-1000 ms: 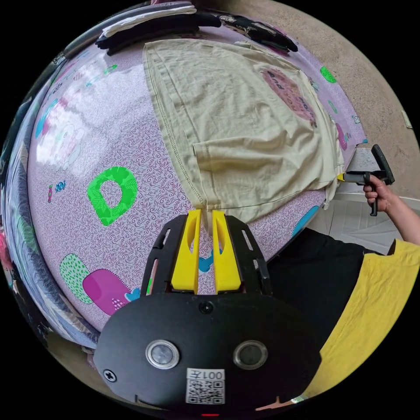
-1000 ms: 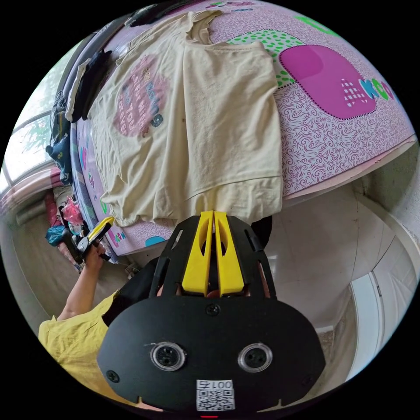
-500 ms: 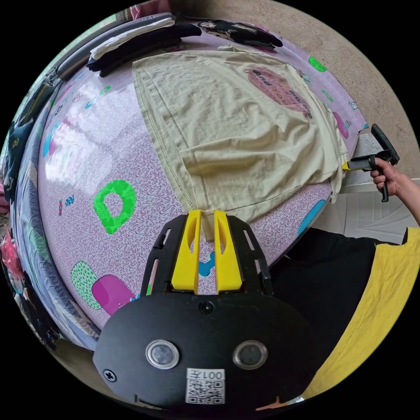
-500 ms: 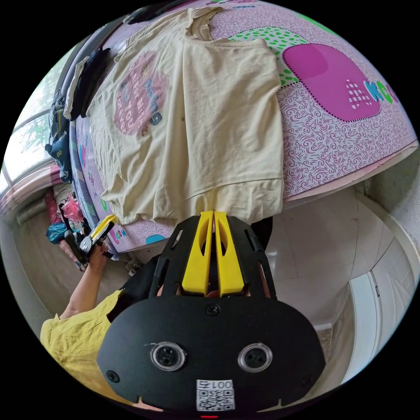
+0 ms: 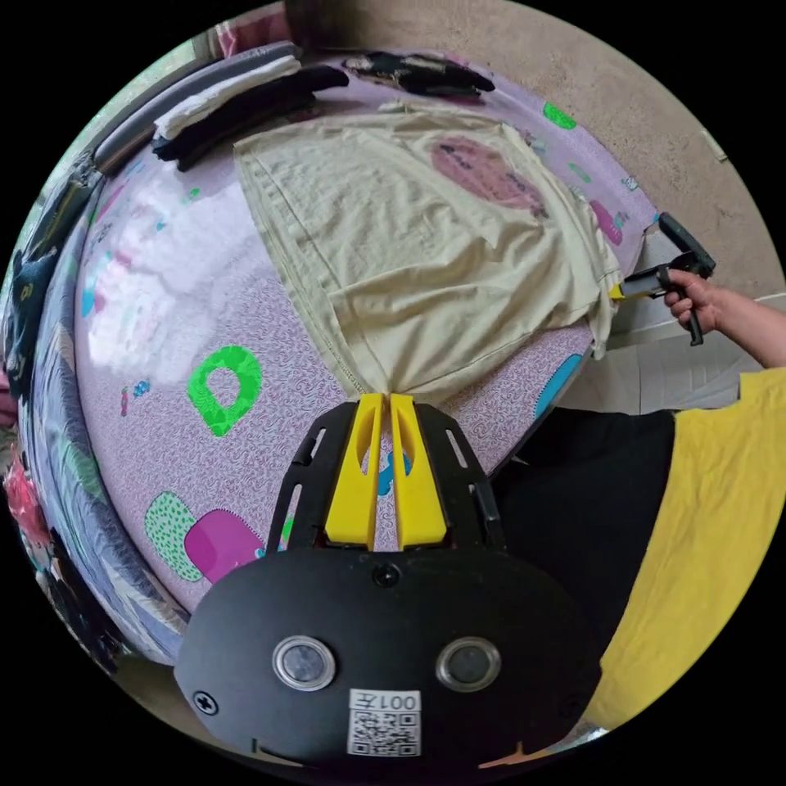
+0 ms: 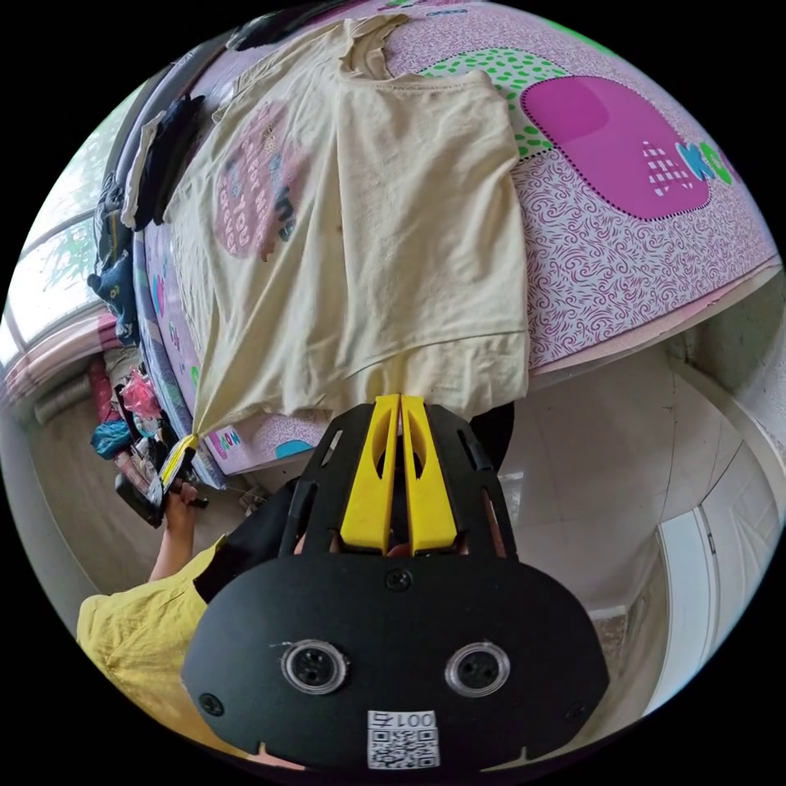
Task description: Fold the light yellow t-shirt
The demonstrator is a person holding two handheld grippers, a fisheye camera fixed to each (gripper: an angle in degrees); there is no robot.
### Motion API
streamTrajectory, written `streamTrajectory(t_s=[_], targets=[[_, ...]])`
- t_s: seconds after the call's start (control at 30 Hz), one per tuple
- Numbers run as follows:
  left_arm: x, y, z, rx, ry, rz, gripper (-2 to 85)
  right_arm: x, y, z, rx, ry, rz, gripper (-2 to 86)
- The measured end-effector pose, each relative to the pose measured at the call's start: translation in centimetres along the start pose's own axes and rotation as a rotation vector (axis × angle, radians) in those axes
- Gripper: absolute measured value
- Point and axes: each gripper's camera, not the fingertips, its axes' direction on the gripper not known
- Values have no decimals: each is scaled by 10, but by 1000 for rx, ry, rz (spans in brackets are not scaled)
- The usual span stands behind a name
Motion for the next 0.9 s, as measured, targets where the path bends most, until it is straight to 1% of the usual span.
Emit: streamTrajectory(t_s=[0.07, 0.13, 0.2, 0.3, 0.33, 0.4, 0.47, 0.57, 0.77, 0.83, 0.9], targets=[[1, 19, -10, 12, -5, -31, -11, -2, 1, -1, 5, 7, -11, 0], [4, 38, -5, -33, -26, -57, -11, -4, 3, 0, -7, 26, -28, 0], [6, 45, 4, -80, -35, -70, -10, -7, 5, 0, -38, 74, -60, 0], [13, 50, 16, -141, -63, -60, -10, -9, 12, 3, -121, 210, -95, 0], [15, 52, 17, -146, -65, -56, -10, -10, 17, 2, -124, 258, -113, 0], [19, 52, 14, -141, -56, -54, -10, -14, 25, -5, -81, 273, -152, 0], [23, 50, 10, -140, -53, -49, -9, -21, 34, -18, 27, 186, -197, 0], [27, 48, 7, -153, -47, -44, -9, -27, 39, -27, 140, 64, -199, 0], [33, 50, 4, -174, -1, -86, -9, -53, 48, -38, 298, -180, -250, 0], [37, 52, 2, -174, 6, -97, -9, -63, 49, -45, 344, -238, -292, 0], [41, 54, 0, -176, 7, -106, -9, -75, 49, -53, 384, -254, -337, 0]])
